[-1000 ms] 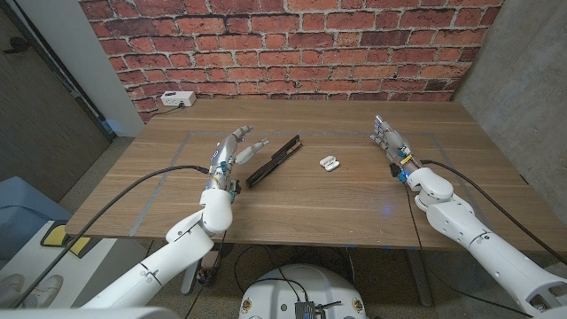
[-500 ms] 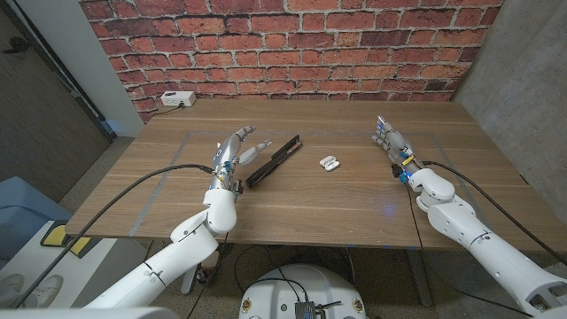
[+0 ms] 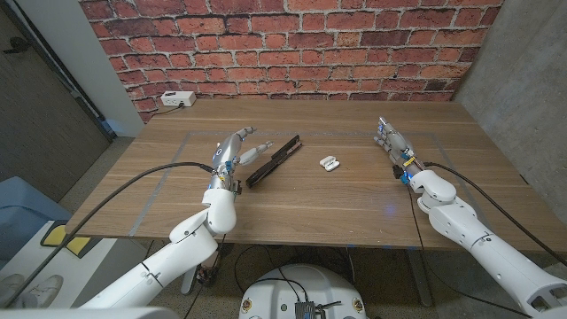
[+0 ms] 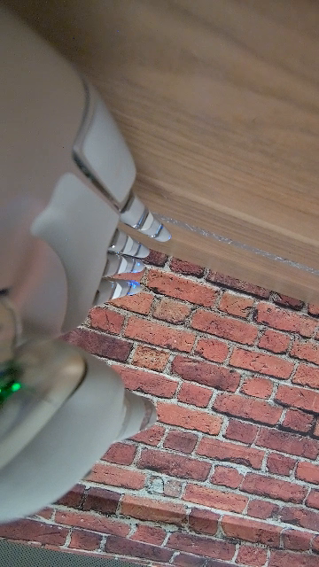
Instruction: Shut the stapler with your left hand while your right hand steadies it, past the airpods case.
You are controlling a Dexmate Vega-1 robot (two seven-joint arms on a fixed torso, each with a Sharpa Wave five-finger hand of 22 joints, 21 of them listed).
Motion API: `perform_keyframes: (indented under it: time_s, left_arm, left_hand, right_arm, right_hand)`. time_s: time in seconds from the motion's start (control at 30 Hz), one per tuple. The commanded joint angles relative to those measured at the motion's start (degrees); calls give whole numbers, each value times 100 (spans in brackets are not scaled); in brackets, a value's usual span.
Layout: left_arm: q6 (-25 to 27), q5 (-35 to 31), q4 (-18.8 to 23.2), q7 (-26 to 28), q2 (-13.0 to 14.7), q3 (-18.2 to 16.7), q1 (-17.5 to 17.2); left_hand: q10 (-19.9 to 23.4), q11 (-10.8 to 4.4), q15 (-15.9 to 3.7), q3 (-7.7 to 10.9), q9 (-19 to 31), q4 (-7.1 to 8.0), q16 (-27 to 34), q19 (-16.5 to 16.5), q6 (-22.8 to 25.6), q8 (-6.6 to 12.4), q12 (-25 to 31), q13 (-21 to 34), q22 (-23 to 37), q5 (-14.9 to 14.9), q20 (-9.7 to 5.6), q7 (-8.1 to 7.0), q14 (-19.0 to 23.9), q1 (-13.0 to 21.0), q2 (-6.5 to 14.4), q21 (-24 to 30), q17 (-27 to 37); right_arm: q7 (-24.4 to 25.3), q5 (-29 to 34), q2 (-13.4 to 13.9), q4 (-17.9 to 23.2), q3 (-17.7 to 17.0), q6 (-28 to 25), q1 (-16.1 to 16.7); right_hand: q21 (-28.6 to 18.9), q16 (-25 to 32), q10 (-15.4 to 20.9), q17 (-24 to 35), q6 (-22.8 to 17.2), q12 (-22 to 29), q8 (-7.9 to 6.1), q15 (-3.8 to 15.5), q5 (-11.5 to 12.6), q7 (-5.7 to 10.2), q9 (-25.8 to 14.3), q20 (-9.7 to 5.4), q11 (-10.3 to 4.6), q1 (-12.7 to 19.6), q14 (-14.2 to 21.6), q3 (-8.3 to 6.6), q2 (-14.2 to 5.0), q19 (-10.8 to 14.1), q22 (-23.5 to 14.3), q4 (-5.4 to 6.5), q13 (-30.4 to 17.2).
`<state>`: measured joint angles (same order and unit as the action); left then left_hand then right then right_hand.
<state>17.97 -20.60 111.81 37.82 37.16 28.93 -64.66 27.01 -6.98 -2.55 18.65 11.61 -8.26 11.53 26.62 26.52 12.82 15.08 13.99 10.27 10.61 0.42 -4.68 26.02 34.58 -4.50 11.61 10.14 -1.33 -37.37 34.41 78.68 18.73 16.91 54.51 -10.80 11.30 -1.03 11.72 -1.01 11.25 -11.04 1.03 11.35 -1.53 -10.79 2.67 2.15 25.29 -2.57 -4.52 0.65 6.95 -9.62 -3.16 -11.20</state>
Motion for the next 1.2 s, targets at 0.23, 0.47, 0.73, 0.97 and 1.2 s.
perform_keyframes:
  time_s: [0.23, 0.47, 0.73, 0.97, 1.2]
  left_arm:
    - [695, -464, 372, -196, 259, 103, -54]
    - [1008, -683, 463, -206, 248, 204, -47]
    - [1240, -824, 520, -311, 264, 292, 2]
    - [1389, -1035, 537, -477, 341, 441, 131]
    - [1238, -991, 496, -608, 418, 452, 203]
  left_hand:
    - [-2, -46, -657, 96, 33, -83, -17, 41, -17, -16, 6, 43, 5, 5, -5, -28, -1, 302, 112, 4, 8]
    - [34, -42, -663, 53, 36, -72, -9, 71, 14, -9, 17, 52, 5, -16, -6, -21, 34, 287, 58, 14, 8]
    - [125, -62, -687, 15, 41, -73, 4, 87, 117, 23, 47, 63, 5, -26, -18, -49, 95, 308, 4, 16, 6]
    - [146, -114, -714, 42, 43, -99, -2, 83, 135, 23, 48, 71, 5, -19, -27, -82, 102, 419, 32, 11, 5]
    - [148, -140, -751, 26, 46, -97, -16, 87, 148, 20, 43, 80, 5, -20, -63, -143, 86, 461, 15, 10, 5]
  right_arm:
    - [58, 60, -15, 80, 36, 17, 19]
    - [61, 92, -31, 69, 68, -4, -25]
    - [75, 98, -47, 42, 82, -42, -76]
    - [111, 163, -17, 25, 100, -72, -96]
    - [103, 157, -12, 0, 96, -81, -110]
  right_hand:
    - [-3, 49, 22, 4, -31, 12, -26, 2, 1, 9, -16, -20, -8, 19, -10, -4, -41, 13, -16, -62, -3]
    - [0, 49, 23, 2, -30, 13, -25, 6, -1, 17, -16, -31, -18, 18, -13, 0, -44, 6, -16, -69, -3]
    - [-2, 51, 23, 0, -31, 14, -25, 6, -3, 13, -15, -28, -10, 17, -15, 3, -51, 6, -16, -77, -3]
    - [-2, 52, 10, -2, 7, 9, -10, 2, -4, 23, -15, -24, -15, 16, -16, 6, -55, 5, -16, -84, -3]
    - [-4, 54, 5, -3, 16, 8, -9, 1, -5, 26, -16, -27, -28, 14, -14, 10, -57, 8, -16, -91, -3]
